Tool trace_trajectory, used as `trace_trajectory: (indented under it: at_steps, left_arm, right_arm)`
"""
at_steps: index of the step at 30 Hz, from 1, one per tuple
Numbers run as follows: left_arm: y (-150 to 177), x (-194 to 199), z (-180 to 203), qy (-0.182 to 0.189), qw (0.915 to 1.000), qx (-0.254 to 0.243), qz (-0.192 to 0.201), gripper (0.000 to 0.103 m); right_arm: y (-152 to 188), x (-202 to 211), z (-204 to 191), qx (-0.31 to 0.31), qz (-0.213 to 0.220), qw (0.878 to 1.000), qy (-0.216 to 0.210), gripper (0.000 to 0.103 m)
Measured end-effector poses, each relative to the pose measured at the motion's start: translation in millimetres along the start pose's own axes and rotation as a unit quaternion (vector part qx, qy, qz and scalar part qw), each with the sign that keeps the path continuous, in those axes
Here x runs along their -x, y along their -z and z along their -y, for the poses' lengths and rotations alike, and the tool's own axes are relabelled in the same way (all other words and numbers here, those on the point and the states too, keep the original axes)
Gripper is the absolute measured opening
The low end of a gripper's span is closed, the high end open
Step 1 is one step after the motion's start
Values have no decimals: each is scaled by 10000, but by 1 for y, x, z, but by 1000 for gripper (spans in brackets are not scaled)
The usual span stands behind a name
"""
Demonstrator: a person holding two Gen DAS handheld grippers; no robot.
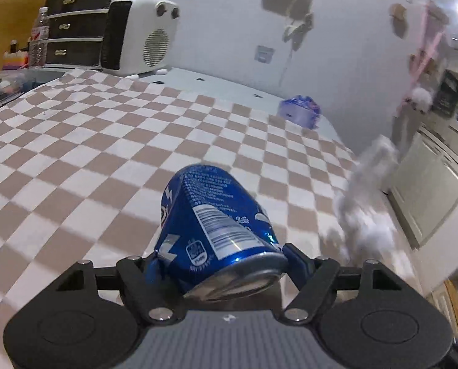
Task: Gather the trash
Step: 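Lift the Pepsi can and white bag off the table with both tools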
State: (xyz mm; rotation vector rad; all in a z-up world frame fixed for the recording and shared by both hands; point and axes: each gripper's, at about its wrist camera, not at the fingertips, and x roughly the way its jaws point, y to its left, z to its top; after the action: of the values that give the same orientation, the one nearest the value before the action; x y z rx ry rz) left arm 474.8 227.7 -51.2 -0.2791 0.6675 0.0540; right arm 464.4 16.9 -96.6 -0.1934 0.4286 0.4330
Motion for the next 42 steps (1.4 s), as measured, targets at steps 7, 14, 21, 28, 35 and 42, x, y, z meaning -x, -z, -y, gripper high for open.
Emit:
trace_trajectory:
  at_steps: [7,14,21,28,35,42]
  left_arm:
    - [48,64,-2,439,9977,-520,-79,75]
    - [95,121,14,1060,9878,-1123,-214,74]
    - [140,171,28,1599,9700,-1801,-334,69]
    - [172,201,14,1742,9643,-1939,-457,68]
    - [188,219,1,1653,9643,-2023,-442,68]
    - [193,237,3,727,9553,-2863,-142,68]
  right_arm:
    - [-3,26,4,-360,-14,9988,-329,9]
    - [7,78,-2,-387,-71,9979,-517,9]
    - [26,137,0,-740,-71,9941,-785,9]
    - [30,188,-7,-752,16,9916,-1048,16]
    - [13,169,-34,-31,111,9939,-1094,72]
    - [19,120,-53,-291,-662,9862,-1490,69]
